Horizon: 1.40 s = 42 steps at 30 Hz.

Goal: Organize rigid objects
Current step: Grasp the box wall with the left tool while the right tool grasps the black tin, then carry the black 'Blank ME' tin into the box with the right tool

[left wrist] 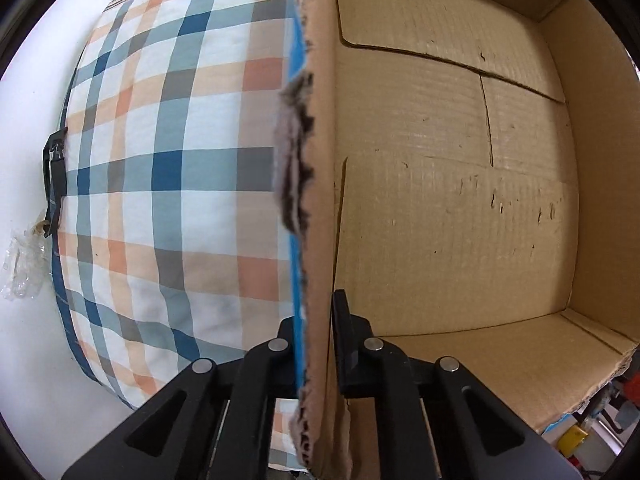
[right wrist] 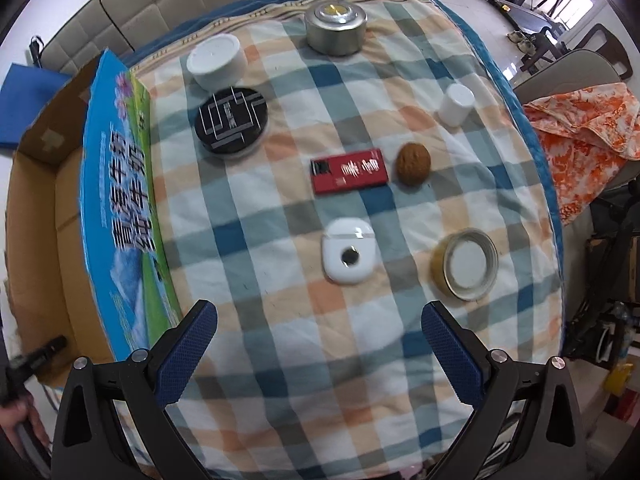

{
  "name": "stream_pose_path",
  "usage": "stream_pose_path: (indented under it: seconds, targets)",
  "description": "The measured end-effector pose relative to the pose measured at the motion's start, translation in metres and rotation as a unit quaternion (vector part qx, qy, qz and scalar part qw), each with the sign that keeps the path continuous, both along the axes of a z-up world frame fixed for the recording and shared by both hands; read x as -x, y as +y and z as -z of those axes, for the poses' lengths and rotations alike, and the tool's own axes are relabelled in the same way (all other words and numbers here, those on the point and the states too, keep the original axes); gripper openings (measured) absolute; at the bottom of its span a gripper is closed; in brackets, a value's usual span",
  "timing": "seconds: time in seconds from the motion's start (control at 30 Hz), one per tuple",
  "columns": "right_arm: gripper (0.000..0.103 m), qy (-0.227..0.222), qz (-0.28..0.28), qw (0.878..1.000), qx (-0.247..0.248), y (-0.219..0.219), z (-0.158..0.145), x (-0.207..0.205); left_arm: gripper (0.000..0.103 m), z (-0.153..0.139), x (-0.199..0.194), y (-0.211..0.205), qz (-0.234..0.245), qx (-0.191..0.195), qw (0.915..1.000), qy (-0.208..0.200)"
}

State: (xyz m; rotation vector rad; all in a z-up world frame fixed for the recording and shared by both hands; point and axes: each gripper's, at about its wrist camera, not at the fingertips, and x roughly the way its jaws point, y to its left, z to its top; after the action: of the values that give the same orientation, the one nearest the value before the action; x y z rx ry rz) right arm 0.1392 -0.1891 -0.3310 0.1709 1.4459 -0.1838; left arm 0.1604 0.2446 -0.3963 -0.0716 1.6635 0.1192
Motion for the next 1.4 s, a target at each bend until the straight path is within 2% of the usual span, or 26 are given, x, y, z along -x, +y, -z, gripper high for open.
stream_pose_path:
  seconds: [0.1,0.23,0.37,0.53,0.77,0.93,1.0,1.07,1.17,1.23,1.4]
  targets:
    - [0.103,-0.006,0.018,1.000,-0.003,-0.002,0.001,-0.012,0.005,0.003,0.000,0.007,-0.001,0.000,1.0000,-0.005]
    - [0.103,0.018,0.059,0.998,-0.007,-0.018,0.014,-0.020,0.006,0.003,0.002,0.020,-0.003,-0.001,0.9999,-0.011]
    - [0.103,0.031,0.086,0.995,-0.033,-0.038,0.029,-0.021,0.006,-0.001,0.002,0.010,-0.009,-0.007,0.9999,-0.011]
    - [0.103,-0.010,0.043,0.996,-0.078,-0.024,0.028,-0.055,0.006,-0.001,-0.001,0.012,-0.034,-0.013,0.9993,-0.006]
    - [0.103,-0.010,-0.004,0.996,-0.093,0.013,0.046,-0.132,0.007,-0.006,-0.002,0.009,-0.052,-0.028,0.9983,-0.007]
    - [0.102,0.021,-0.014,0.997,-0.075,0.030,0.068,-0.174,0.007,-0.005,-0.001,0.000,-0.061,-0.028,0.9977,-0.007]
    - [0.097,0.036,-0.011,0.997,-0.073,0.035,0.077,-0.186,0.007,-0.005,0.000,0.000,-0.064,-0.024,0.9977,-0.007]
    - [0.086,0.053,-0.012,0.997,-0.061,0.041,0.085,-0.195,0.007,-0.005,0.001,0.002,-0.060,-0.023,0.9979,-0.007]
    - [0.084,0.063,-0.016,0.997,-0.039,0.046,0.091,-0.205,0.007,-0.006,0.003,-0.001,-0.052,-0.026,0.9983,-0.008]
    - [0.079,0.081,-0.020,0.996,-0.020,0.050,0.098,-0.210,0.007,-0.006,0.003,-0.002,-0.053,-0.025,0.9983,-0.008]
    - [0.078,0.093,-0.019,0.995,-0.011,0.056,0.108,-0.222,0.007,-0.007,0.002,-0.007,-0.050,-0.025,0.9984,-0.007]
